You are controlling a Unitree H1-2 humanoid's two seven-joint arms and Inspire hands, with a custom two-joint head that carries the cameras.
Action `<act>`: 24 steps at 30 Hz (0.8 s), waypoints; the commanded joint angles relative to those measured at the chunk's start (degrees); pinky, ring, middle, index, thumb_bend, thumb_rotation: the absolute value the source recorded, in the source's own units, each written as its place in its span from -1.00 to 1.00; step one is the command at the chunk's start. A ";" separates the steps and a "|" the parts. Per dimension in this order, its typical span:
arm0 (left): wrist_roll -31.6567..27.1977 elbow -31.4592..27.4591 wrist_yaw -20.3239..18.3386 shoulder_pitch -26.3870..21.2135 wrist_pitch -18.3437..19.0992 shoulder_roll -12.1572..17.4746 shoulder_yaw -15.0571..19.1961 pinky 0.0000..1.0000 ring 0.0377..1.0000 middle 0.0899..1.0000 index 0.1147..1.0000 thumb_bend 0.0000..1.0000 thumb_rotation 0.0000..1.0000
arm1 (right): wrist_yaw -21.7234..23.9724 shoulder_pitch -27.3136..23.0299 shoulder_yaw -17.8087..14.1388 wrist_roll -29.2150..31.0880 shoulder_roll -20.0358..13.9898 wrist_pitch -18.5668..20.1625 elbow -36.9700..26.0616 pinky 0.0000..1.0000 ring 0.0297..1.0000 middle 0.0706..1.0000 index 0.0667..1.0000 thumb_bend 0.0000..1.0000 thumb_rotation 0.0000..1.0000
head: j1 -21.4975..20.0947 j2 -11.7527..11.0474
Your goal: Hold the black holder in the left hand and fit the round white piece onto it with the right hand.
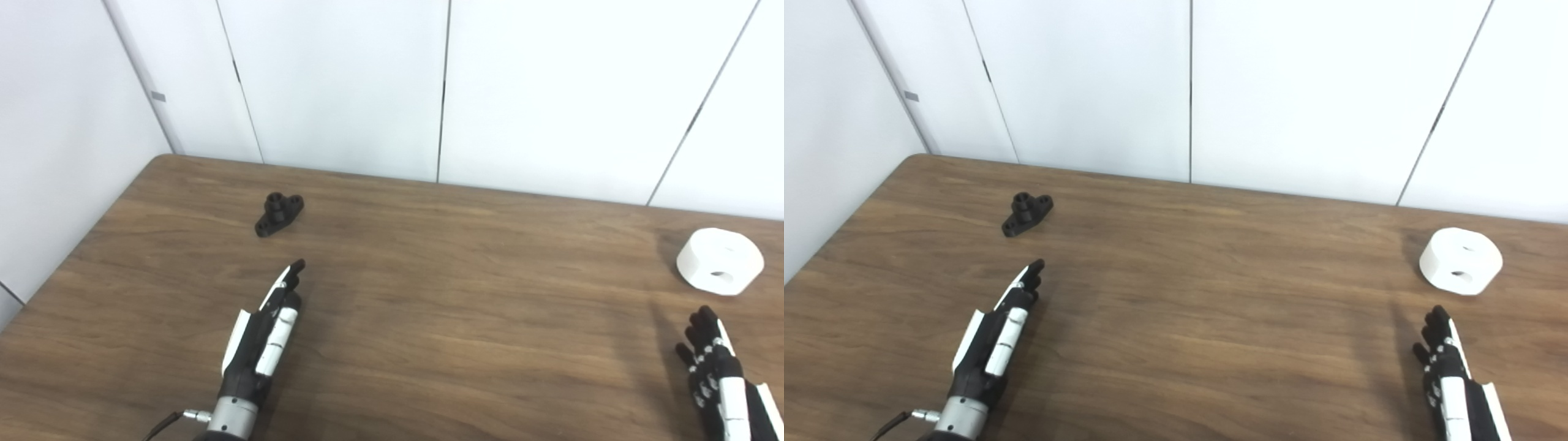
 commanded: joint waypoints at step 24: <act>10.58 -9.77 5.07 -2.16 8.76 0.19 1.94 0.86 0.97 0.91 0.89 0.21 0.12 | -0.15 -0.06 -0.84 0.35 0.45 -1.87 4.57 1.00 1.00 1.00 1.00 0.26 1.00 | 4.73 -5.10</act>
